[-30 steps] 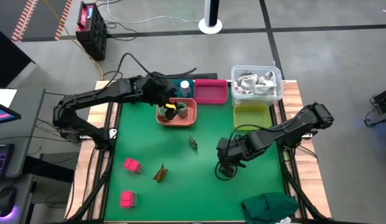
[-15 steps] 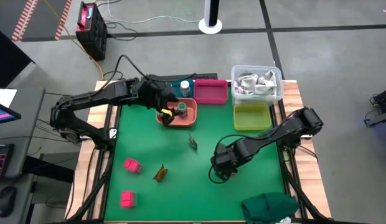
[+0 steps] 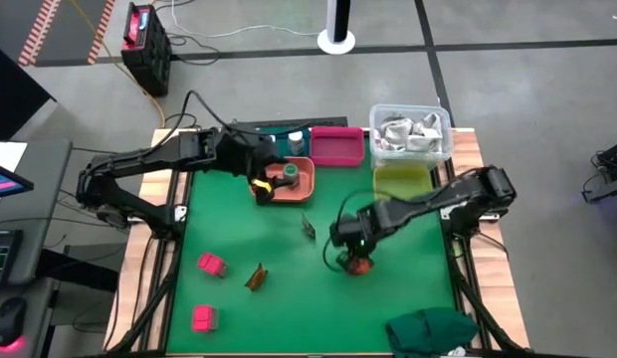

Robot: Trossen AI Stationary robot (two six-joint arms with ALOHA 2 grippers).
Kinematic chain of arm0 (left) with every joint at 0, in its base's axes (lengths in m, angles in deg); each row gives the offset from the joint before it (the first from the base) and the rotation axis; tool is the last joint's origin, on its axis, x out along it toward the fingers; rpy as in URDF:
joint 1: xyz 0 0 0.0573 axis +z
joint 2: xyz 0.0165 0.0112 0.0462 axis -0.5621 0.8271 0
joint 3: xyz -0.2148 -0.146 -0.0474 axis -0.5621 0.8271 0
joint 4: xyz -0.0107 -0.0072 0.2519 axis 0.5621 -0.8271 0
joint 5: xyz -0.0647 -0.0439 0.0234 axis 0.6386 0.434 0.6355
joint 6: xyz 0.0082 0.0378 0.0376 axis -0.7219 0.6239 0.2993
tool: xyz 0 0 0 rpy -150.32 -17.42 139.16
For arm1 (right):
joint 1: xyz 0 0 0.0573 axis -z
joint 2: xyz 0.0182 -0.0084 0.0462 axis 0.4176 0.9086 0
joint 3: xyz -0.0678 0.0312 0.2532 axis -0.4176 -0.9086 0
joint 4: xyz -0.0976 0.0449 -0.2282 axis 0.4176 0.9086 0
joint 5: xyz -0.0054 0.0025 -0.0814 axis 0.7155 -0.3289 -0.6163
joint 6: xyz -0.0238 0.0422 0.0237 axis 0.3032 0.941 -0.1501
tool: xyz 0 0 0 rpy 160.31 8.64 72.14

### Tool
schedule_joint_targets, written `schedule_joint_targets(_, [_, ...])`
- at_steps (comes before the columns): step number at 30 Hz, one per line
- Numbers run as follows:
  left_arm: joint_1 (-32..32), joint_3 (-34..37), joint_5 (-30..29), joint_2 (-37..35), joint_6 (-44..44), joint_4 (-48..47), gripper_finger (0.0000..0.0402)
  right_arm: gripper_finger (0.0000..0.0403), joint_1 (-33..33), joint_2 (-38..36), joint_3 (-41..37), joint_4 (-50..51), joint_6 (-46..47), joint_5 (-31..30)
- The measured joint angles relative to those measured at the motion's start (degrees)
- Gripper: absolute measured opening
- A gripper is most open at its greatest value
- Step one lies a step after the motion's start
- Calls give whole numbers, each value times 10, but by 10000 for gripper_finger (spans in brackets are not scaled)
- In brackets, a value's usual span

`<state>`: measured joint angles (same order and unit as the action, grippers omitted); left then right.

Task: Sort spices by type
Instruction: Put the bottom right orange seasoning pack into the yellow bin

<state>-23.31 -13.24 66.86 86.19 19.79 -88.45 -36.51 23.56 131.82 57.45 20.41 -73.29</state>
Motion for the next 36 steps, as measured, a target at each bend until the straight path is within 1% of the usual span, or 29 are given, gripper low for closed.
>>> schedule_joint_targets(2, [0, 47, 0, -24, -11, 32, 254, 21, 32, -14, 0, 8, -19, 3])
schedule_joint_targets(5, [0, 135, -2, -70, -47, 88, 242, 33, 81, -44, 0, 35, -35, 2])
schedule_joint_targets(9, [0, 240, -2, -127, -122, 137, 232, 18, 145, -86, 0, 62, -64, -10])
schedule_joint_targets(11, [0, 278, -3, -147, -156, 146, 229, 13, 179, -108, 0, 79, -79, -11])
schedule_joint_targets(14, [0, 317, -5, -173, -194, 154, 228, 14, 227, -142, 0, 102, -93, -13])
schedule_joint_targets(18, [0, 339, -11, -189, -213, 158, 228, 22, 290, -185, 0, 151, -104, -37])
schedule_joint_targets(21, [0, 341, -21, -194, -206, 161, 228, 21, 333, -215, 0, 178, -109, -63])
schedule_joint_targets(24, [0, 340, -33, -194, -197, 171, 228, 19, 370, -230, 0, 203, -123, -75])
schedule_joint_targets(28, [2, 340, -43, -193, -189, 197, 228, 22, 398, -220, 0, 214, -141, -97])
schedule_joint_targets(33, [14, 340, -45, -193, -189, 199, 228, 24, 397, -175, -1, 209, -154, -118])
schedule_joint_targets(36, [19, 340, -45, -193, -189, 192, 228, 25, 390, -152, -22, 194, -156, -128])
